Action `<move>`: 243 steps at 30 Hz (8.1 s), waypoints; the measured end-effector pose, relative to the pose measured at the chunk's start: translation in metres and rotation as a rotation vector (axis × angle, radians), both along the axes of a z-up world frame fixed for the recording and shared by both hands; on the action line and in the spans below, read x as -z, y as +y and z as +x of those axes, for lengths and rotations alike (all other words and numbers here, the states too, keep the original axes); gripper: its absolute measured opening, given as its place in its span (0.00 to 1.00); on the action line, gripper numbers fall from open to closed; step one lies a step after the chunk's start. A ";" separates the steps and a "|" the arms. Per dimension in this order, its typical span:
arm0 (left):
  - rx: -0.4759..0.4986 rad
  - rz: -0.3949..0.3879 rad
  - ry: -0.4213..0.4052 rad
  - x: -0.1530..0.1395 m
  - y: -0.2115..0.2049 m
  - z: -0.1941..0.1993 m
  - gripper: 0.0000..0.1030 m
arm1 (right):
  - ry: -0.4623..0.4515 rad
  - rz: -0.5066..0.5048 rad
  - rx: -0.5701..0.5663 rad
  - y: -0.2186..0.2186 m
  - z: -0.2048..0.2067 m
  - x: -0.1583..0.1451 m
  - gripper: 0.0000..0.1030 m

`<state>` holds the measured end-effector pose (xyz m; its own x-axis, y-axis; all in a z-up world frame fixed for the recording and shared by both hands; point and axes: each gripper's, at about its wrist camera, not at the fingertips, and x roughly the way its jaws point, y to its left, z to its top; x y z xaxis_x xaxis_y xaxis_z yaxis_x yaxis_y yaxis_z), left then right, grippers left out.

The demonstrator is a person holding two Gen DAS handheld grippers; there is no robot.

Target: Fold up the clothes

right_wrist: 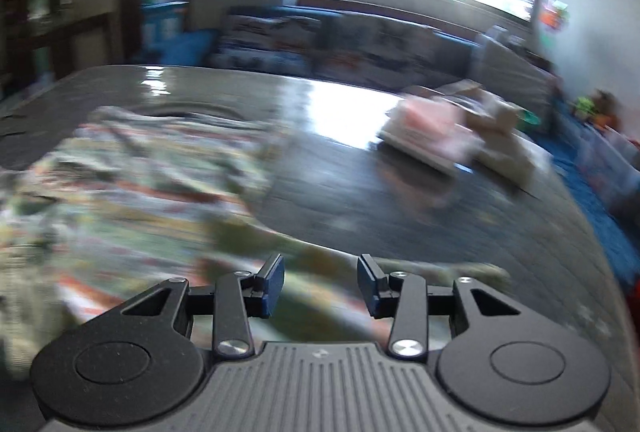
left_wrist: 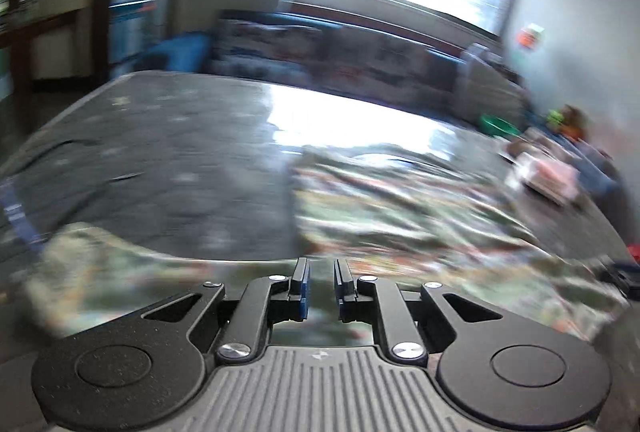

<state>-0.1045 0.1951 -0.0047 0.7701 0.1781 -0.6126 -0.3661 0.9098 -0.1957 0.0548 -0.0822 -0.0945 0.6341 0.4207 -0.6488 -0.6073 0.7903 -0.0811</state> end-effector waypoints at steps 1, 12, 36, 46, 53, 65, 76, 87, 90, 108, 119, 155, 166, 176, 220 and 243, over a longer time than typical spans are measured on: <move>0.033 -0.003 -0.001 0.003 -0.007 0.006 0.14 | 0.004 0.009 -0.039 0.010 -0.005 -0.001 0.39; 0.156 -0.053 0.095 0.045 -0.024 0.017 0.14 | 0.050 -0.010 -0.376 0.097 -0.057 0.014 0.39; 0.368 0.027 0.110 0.042 -0.074 0.022 0.16 | 0.090 -0.057 -0.461 0.096 -0.086 0.020 0.40; 0.423 0.036 0.060 0.015 -0.077 0.035 0.21 | 0.093 0.067 -0.214 0.043 -0.047 0.003 0.41; 0.580 0.058 0.036 0.011 -0.126 0.073 0.21 | 0.090 0.062 -0.006 0.003 0.004 0.016 0.41; 0.767 0.051 0.058 0.026 -0.196 0.119 0.24 | 0.084 0.019 0.186 -0.050 0.028 0.030 0.42; 0.849 0.035 0.113 0.050 -0.230 0.144 0.27 | 0.061 0.019 0.109 -0.026 0.044 0.032 0.45; 0.864 0.008 0.107 0.052 -0.230 0.142 0.28 | 0.056 0.064 0.255 -0.055 0.083 0.035 0.49; 0.868 0.008 0.106 0.052 -0.230 0.142 0.29 | 0.057 0.087 0.269 -0.062 0.083 0.032 0.50; 0.776 0.028 0.067 0.032 -0.216 0.138 0.49 | 0.063 0.102 0.343 -0.092 0.057 0.022 0.62; 0.622 0.052 0.032 0.013 -0.183 0.124 0.76 | 0.082 0.163 0.505 -0.125 0.048 0.027 0.65; 0.495 0.051 0.105 0.022 -0.161 0.116 0.89 | 0.069 0.178 0.589 -0.143 0.048 0.037 0.31; 0.464 0.044 0.132 0.025 -0.154 0.114 0.93 | 0.078 0.247 0.559 -0.142 0.048 0.031 0.09; 0.395 0.025 0.117 0.020 -0.129 0.104 0.93 | 0.027 0.330 0.415 -0.116 0.030 -0.016 0.09; 0.045 -0.107 0.010 0.013 0.001 0.021 0.93 | 0.096 0.252 -0.338 0.136 -0.059 -0.064 0.17; 0.270 -0.109 0.046 0.028 -0.059 0.066 0.69 | 0.169 0.034 -0.154 0.056 -0.009 0.008 0.17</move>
<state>-0.0389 0.1358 -0.0327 0.7516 -0.0988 -0.6521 -0.1240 0.9499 -0.2868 0.0459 -0.0260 -0.1025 0.4439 0.5276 -0.7242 -0.7239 0.6875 0.0571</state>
